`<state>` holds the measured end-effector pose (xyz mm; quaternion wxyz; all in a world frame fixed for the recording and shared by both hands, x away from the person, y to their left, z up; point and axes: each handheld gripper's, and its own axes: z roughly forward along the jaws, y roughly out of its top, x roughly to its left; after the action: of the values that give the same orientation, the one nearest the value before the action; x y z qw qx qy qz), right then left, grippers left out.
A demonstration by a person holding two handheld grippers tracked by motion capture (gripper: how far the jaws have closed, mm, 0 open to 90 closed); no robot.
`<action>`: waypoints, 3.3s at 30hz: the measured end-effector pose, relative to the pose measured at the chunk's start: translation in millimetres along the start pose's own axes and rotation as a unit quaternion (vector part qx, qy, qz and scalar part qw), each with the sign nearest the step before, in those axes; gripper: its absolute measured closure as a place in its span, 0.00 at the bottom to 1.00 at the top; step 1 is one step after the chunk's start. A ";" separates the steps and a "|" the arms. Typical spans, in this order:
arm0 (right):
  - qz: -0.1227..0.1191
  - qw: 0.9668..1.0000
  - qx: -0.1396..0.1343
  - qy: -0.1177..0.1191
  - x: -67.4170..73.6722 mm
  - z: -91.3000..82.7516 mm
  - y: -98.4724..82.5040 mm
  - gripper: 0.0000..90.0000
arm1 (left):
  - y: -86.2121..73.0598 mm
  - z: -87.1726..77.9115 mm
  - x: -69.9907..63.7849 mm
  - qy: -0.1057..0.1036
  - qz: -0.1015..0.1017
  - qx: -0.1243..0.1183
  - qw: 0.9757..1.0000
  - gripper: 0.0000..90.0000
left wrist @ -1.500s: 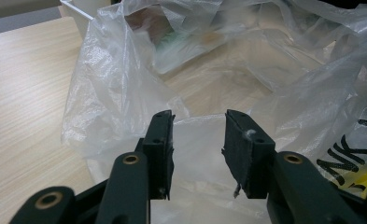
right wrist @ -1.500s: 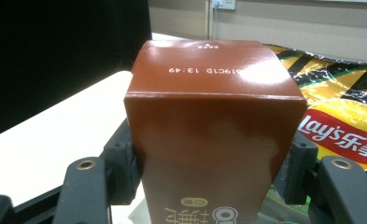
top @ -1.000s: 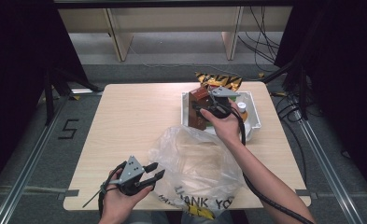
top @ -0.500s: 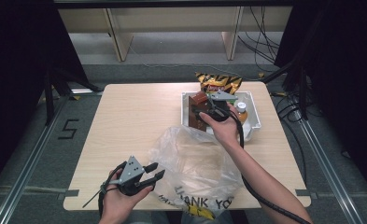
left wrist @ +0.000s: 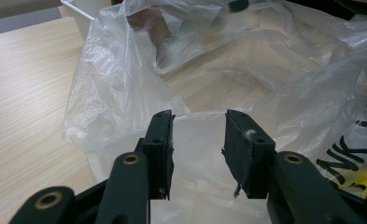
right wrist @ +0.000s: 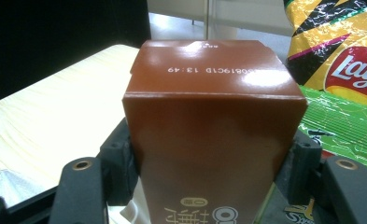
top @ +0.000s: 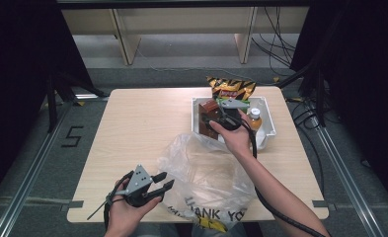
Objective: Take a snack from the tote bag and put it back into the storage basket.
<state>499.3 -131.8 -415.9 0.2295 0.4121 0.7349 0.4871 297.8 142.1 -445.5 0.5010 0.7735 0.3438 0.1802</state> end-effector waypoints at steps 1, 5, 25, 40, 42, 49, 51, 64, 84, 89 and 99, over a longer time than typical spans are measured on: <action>0.000 1.000 -0.001 0.001 0.0 -0.1 0.0 0.37 | 0.0 0.0 0.0 0.000 -0.001 0.001 1.000 0.69; -0.004 1.000 0.000 -0.006 -0.3 -2.3 0.5 0.32 | -0.1 0.0 -0.3 0.003 0.001 0.003 1.000 0.68; -0.009 0.999 -0.033 0.017 -1.9 -36.9 12.2 0.28 | 2.2 0.9 3.3 0.008 -0.004 -0.001 1.000 0.68; -0.017 0.997 -0.073 0.027 -16.8 -70.7 14.1 0.62 | 6.3 4.1 10.2 0.015 -0.006 -0.018 1.000 0.71; -0.017 0.997 -0.073 0.033 -19.2 -72.1 14.3 0.74 | 7.8 4.6 11.1 0.017 -0.008 -0.021 1.000 0.72; -0.019 0.997 -0.069 0.021 -27.7 -69.4 8.5 0.97 | 16.4 8.6 13.7 0.011 -0.010 -0.034 0.999 0.80; -0.026 0.998 -0.053 0.010 -30.9 -70.6 6.0 1.00 | 20.8 9.8 15.5 0.014 -0.003 -0.035 0.999 0.85; -0.021 0.999 -0.036 0.010 -38.8 -50.3 7.1 1.00 | 69.6 47.3 47.6 0.045 0.016 -0.040 0.998 1.00; 0.003 0.999 -0.028 0.016 -40.4 -39.3 6.4 1.00 | 121.2 123.4 52.7 0.058 0.002 -0.038 0.998 1.00; -0.009 0.999 -0.038 0.014 -40.2 -35.5 4.7 1.00 | 125.9 133.9 51.0 0.062 0.004 -0.029 0.998 1.00; -0.005 1.000 -0.024 0.018 -35.6 -35.4 4.1 1.00 | 131.8 148.0 49.9 0.074 0.010 -0.011 0.997 1.00</action>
<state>494.4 -179.2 -399.5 0.2288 0.3944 0.7289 0.5107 471.2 46.9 -394.3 0.4804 0.7561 0.3700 0.2461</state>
